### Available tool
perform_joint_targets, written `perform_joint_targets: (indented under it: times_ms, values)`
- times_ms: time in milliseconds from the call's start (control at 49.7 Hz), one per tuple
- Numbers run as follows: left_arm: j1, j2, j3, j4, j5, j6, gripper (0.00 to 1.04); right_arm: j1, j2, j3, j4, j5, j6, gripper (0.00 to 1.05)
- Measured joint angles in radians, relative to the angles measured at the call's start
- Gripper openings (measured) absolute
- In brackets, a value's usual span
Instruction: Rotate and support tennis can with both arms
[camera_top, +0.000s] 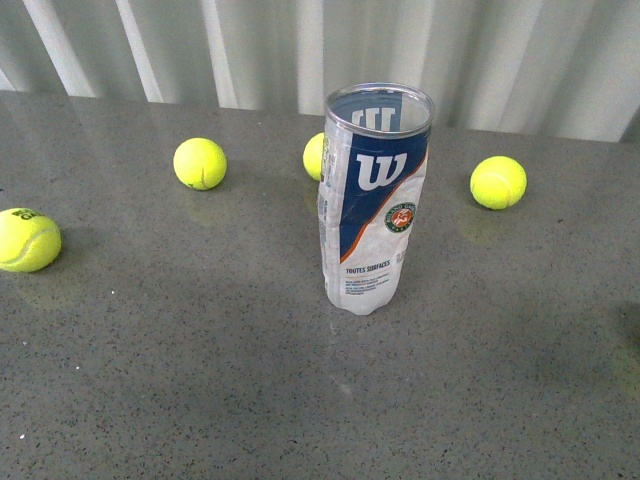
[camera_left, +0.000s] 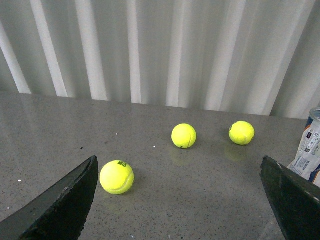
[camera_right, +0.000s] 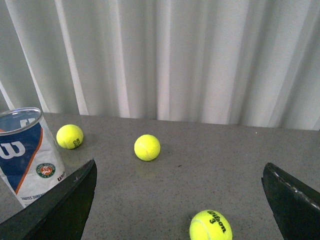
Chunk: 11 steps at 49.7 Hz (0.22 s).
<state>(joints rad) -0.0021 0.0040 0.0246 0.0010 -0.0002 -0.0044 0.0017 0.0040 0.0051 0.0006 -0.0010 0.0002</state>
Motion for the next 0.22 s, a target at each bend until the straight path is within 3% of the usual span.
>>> perform_joint_targets:
  times_ms: [221]
  values:
    - [0.0, 0.0, 0.0, 0.0, 0.0, 0.0, 0.98, 0.0, 0.0, 0.0, 0.0, 0.0, 0.0, 0.98]
